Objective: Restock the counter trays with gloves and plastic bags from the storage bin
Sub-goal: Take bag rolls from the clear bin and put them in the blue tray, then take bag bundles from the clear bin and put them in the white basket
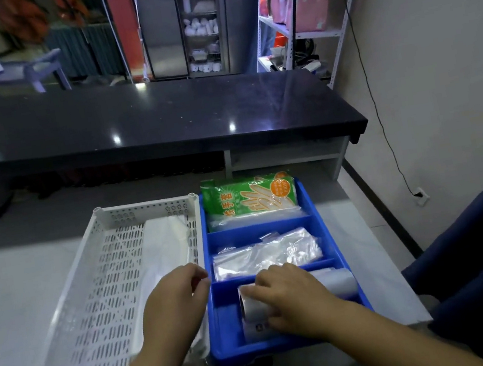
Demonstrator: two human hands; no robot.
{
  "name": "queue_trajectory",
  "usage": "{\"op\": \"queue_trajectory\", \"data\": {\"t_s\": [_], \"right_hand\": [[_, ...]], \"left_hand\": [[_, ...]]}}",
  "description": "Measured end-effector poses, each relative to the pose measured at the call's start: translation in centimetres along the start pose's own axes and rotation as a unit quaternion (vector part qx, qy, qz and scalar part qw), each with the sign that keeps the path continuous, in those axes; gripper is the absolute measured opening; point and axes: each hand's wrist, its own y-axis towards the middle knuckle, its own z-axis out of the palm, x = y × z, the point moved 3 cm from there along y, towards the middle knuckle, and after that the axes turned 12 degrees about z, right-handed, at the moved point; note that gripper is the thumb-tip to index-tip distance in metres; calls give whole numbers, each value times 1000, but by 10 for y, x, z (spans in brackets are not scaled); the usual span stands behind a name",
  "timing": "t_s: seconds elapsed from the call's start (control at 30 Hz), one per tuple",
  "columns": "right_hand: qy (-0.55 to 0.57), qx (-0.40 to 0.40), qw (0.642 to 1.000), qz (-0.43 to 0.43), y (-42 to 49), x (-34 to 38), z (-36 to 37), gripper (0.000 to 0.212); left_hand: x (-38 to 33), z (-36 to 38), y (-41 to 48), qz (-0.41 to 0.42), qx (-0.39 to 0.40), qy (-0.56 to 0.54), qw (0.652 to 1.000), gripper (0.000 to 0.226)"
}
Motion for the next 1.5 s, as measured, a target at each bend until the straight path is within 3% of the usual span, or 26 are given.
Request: {"op": "queue_trajectory", "data": {"t_s": [0.37, 0.57, 0.7, 1.03, 1.27, 1.37, 1.5], "right_hand": [[-7, 54, 998, -3, 7, -5, 5, 62], [-23, 3, 998, -65, 15, 7, -15, 35], [-7, -6, 992, -122, 26, 33, -18, 29], [-76, 4, 954, -291, 44, 155, 1, 2], [-37, 4, 928, -370, 48, 276, 9, 16], [-21, 40, 922, -384, 50, 338, 27, 13], [-38, 61, 918, -389, 50, 416, 58, 26]], "left_hand": [[-10, 0, -16, -31, -2, 15, 999, 9], [-11, -13, -35, -82, -30, 81, 993, 6], [-3, -29, -67, -154, -50, 110, 981, 6], [36, -86, -192, -310, -128, 162, 928, 5], [95, -139, -293, -401, -167, 184, 882, 7], [131, -170, -346, -440, -172, 188, 861, 11], [184, -204, -414, -488, -172, 184, 836, 16]]}}
